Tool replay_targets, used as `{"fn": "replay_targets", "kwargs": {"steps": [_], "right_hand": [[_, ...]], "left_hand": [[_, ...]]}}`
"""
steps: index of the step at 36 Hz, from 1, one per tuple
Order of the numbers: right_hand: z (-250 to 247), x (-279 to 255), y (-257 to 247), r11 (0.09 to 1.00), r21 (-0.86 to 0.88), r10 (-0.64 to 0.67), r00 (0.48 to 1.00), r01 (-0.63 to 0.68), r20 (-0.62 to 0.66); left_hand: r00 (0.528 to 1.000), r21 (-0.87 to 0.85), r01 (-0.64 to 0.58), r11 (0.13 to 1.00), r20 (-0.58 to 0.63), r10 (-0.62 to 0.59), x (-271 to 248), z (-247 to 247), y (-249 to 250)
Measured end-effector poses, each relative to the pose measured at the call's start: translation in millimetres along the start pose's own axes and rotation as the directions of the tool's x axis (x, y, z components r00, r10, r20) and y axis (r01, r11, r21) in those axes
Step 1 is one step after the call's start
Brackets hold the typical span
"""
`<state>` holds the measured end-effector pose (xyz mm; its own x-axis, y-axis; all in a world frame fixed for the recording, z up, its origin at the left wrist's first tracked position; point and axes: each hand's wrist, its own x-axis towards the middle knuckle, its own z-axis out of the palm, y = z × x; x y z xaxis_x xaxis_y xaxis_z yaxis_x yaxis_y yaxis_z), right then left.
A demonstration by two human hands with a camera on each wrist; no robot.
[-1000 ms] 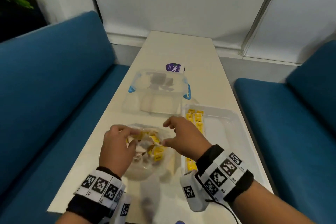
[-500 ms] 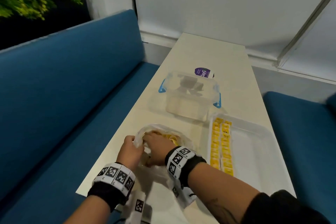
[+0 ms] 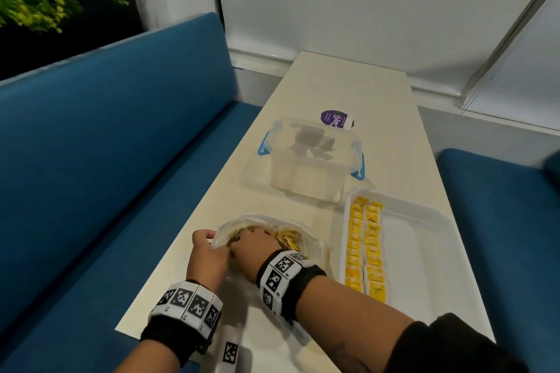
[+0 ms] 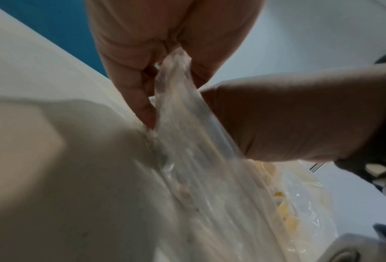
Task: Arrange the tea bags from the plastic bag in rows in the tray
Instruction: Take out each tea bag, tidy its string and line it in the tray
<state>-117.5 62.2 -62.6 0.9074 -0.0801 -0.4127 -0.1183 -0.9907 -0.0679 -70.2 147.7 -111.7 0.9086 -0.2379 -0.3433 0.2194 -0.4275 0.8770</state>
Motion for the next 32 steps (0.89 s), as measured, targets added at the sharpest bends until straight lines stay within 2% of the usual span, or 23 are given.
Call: {"fn": "replay_targets", "kwargs": {"steps": [2,7,10,13,16,18,21,23,25,27,30,32], "right_hand": [[-2,1,2,0.996,0.088,-0.008,0.999,0.012,-0.048],[-14,-11,19,0.947,0.321,0.040,0.997,-0.019,-0.059],[-21,-20,32,0.906,0.423,0.100,0.984,-0.030,-0.144],[-32,-35,49,0.793,0.609,0.198,0.955,-0.023,-0.222],[-51,-52,67,0.707,0.707,0.243,0.934,0.015,-0.264],[-64,-64,77,0.663,0.747,0.258,0.922,0.048,-0.288],[-84,-87,89,0.570,0.814,0.265,0.913,0.111,-0.310],[-96,-104,96,0.531,0.832,0.240,0.914,0.159,-0.328],[-106,-121,102,0.497,0.845,0.209,0.918,0.197,-0.337],[-113,-135,107,0.453,0.861,0.177,0.923,0.233,-0.343],[-114,-153,116,0.401,0.881,0.139,0.934,0.252,-0.330],[-109,-161,123,0.432,0.873,0.135,0.941,0.226,-0.310]], "left_hand": [[1.000,-0.007,0.003,1.000,-0.006,-0.004,0,0,-2],[1.000,0.004,-0.005,1.000,-0.016,0.005,2,-2,-4],[1.000,0.013,0.000,1.000,-0.010,0.000,-1,-3,0],[0.999,0.038,-0.012,0.999,-0.038,0.013,-5,-4,3],[0.985,0.112,-0.110,0.988,-0.122,0.123,-13,-5,15],[0.961,0.095,-0.209,0.973,-0.164,0.223,-22,-3,29],[0.919,-0.040,-0.369,0.929,-0.165,0.358,-42,7,58],[0.920,-0.193,-0.392,0.899,-0.099,0.380,-55,16,79],[0.934,-0.331,-0.330,0.884,0.017,0.356,-63,29,96],[0.937,-0.464,-0.159,0.871,0.206,0.281,-67,42,108],[0.851,-0.572,0.106,0.813,0.475,0.223,-79,62,119],[0.787,-0.586,0.237,0.775,0.583,0.201,-89,74,122]]}}
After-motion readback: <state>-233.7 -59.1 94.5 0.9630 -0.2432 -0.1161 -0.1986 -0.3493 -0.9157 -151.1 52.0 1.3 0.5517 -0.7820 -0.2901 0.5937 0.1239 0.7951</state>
